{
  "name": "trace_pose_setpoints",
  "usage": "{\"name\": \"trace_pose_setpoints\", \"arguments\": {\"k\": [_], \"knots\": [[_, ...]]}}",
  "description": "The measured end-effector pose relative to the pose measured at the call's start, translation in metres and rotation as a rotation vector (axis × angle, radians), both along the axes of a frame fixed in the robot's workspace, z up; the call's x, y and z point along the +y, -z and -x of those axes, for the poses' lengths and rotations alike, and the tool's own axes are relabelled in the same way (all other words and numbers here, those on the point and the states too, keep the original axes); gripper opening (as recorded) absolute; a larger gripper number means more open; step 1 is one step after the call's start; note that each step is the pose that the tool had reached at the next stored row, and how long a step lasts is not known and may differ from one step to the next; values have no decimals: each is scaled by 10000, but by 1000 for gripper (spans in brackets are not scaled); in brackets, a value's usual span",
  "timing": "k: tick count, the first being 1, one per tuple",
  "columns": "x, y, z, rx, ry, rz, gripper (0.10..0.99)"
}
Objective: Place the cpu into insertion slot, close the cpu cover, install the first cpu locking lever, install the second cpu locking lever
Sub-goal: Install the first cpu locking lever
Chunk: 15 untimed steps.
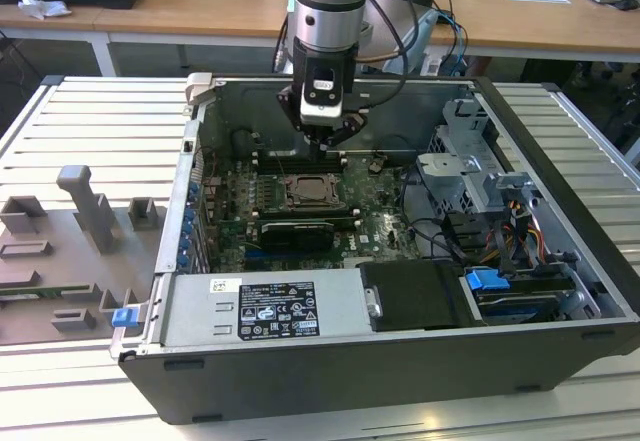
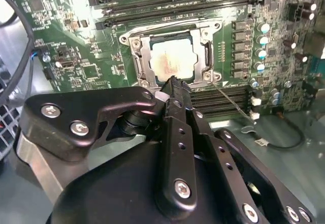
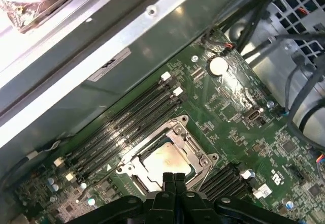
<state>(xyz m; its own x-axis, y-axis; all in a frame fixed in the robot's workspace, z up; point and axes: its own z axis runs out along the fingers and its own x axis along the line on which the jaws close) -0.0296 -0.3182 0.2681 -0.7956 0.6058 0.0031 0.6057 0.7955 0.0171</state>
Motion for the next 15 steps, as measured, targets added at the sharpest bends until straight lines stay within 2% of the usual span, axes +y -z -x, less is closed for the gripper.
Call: {"name": "trace_pose_setpoints", "arguments": {"k": [6, 12, 15], "knots": [[0, 1, 0, 0, -1636, 0, 106], [0, 1, 0, 0, -2670, 0, 106], [0, 1, 0, 0, -3449, 1, 106]]}}
